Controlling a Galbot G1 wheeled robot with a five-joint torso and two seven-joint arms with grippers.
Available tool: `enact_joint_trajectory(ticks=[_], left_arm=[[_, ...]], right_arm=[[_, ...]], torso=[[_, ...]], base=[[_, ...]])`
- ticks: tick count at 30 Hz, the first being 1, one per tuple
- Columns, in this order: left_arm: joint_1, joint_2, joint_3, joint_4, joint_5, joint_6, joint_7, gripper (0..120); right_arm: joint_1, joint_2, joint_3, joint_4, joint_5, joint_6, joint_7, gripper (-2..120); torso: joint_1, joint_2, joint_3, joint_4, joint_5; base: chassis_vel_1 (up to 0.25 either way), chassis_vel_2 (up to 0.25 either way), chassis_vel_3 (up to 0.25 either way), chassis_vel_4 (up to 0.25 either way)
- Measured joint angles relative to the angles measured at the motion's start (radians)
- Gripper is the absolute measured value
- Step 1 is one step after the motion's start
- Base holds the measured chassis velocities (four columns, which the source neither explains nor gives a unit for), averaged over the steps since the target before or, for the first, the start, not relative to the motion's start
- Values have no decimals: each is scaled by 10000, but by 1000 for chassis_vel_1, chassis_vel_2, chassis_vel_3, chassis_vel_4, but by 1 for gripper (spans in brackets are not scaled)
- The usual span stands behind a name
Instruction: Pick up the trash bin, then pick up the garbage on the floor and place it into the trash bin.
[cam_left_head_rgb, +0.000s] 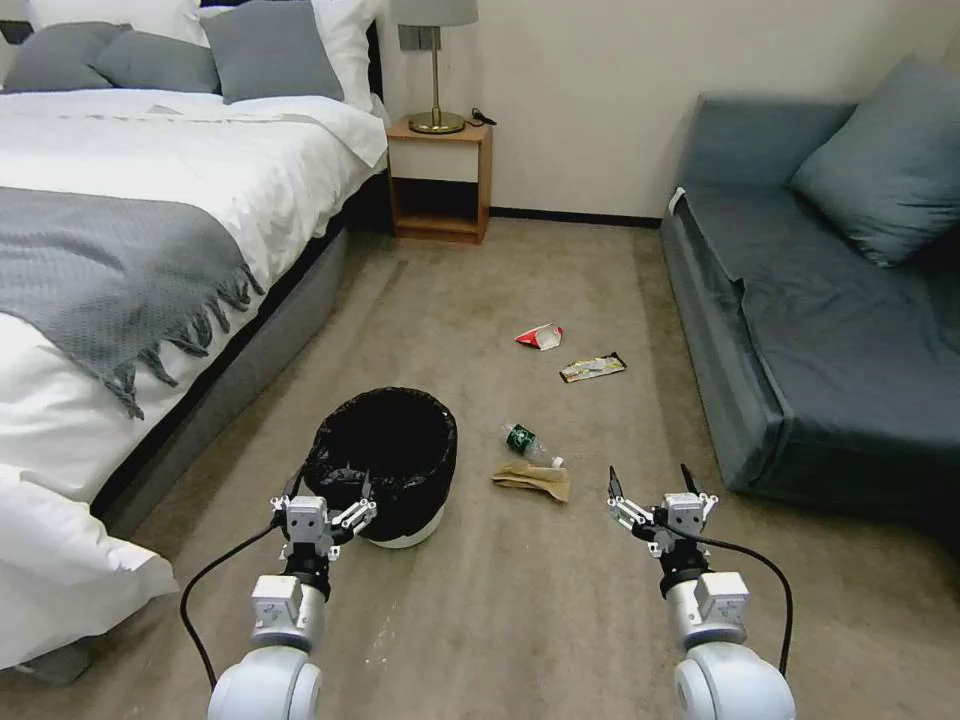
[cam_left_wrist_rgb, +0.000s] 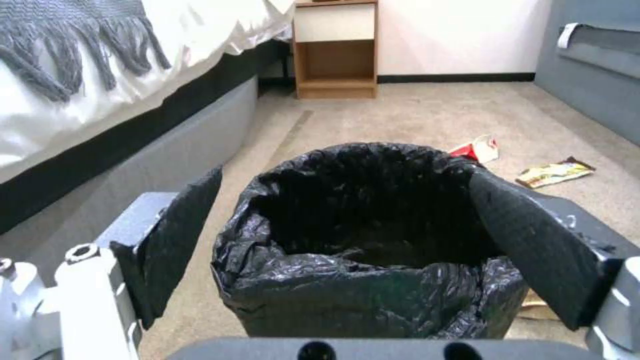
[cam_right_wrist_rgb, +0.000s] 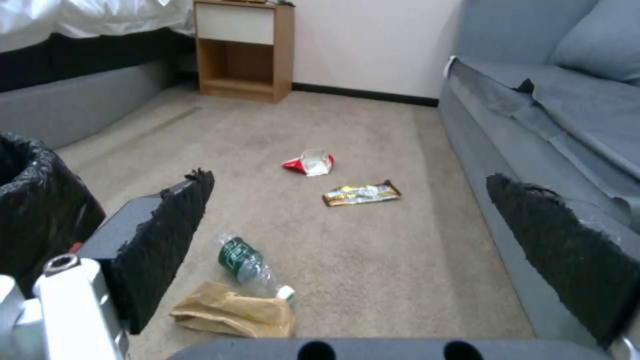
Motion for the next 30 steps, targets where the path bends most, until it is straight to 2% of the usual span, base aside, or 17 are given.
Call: enact_joint_trajectory(ticks=[25, 26, 27, 28, 29, 30], left_arm=[[0, 1, 0, -44, -50, 89, -9, 100], [2, 3, 1, -166, -151, 266, -35, 100], [4, 12, 0, -479, -365, 640, -109, 100], [4, 12, 0, -479, -365, 640, -109, 100], [7, 24, -1, -854, -626, 1110, -193, 100], [11, 28, -2, -1017, -742, 1319, -230, 100]], right_arm=[[-38, 13, 11, 18, 1, 0, 1, 100], [-237, 107, 88, 186, 27, -45, 57, 100], [-625, 279, 245, 492, 83, -168, 187, 100], [-625, 279, 245, 492, 83, -168, 187, 100], [-1229, 542, 474, 955, 172, -375, 381, 100], [-1476, 659, 577, 1153, 213, -459, 469, 100]], torso=[[0, 0, 0, 1, 0], [1, -1, 1, 8, 0], [0, 0, 0, 2, -2], [0, 0, 0, 2, -2], [0, -1, 0, 1, 1], [0, -1, 0, 0, 1]], base=[[0, 0, 0, 0], [0, 0, 0, 0], [0, 0, 0, 0], [0, 0, 0, 0], [0, 0, 0, 0], [0, 0, 0, 0]])
